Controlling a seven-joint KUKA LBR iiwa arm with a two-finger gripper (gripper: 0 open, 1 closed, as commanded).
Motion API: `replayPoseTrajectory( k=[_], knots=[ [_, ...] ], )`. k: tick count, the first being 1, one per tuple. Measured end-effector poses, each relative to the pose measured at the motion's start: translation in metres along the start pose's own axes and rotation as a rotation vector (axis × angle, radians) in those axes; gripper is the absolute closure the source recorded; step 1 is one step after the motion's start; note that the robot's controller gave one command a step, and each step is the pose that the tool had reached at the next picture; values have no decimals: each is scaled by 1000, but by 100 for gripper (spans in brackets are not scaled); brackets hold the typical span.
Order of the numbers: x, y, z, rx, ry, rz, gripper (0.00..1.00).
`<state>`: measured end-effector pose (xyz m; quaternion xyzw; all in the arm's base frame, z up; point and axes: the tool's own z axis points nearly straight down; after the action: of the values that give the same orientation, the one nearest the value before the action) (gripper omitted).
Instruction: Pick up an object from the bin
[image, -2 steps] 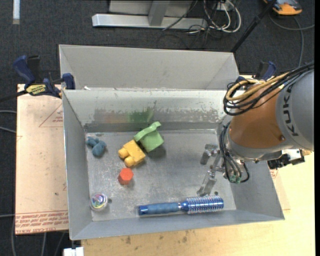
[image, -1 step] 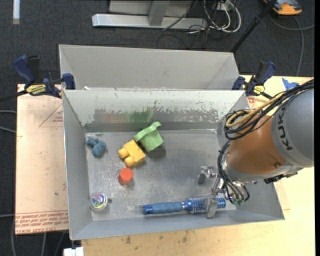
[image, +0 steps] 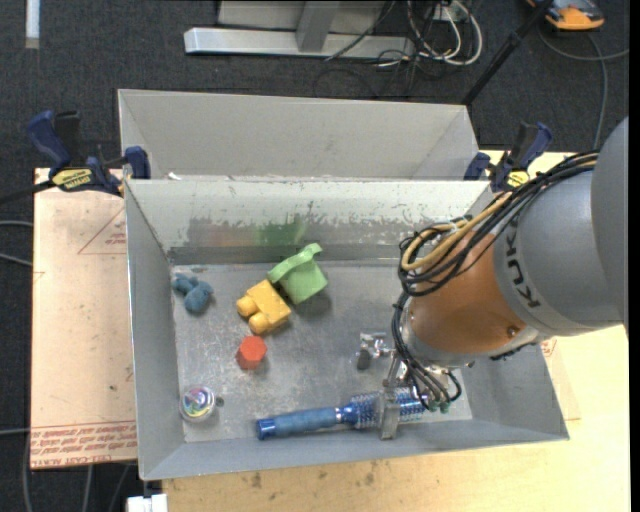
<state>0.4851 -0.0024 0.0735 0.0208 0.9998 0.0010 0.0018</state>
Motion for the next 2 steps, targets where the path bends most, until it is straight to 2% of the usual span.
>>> replayPoseTrajectory(
  k=[1,2],
  knots=[
    [-2,-1,-1,0,-8,4,100],
    [-23,0,-1,-1,-2,-11,100]
  ],
)
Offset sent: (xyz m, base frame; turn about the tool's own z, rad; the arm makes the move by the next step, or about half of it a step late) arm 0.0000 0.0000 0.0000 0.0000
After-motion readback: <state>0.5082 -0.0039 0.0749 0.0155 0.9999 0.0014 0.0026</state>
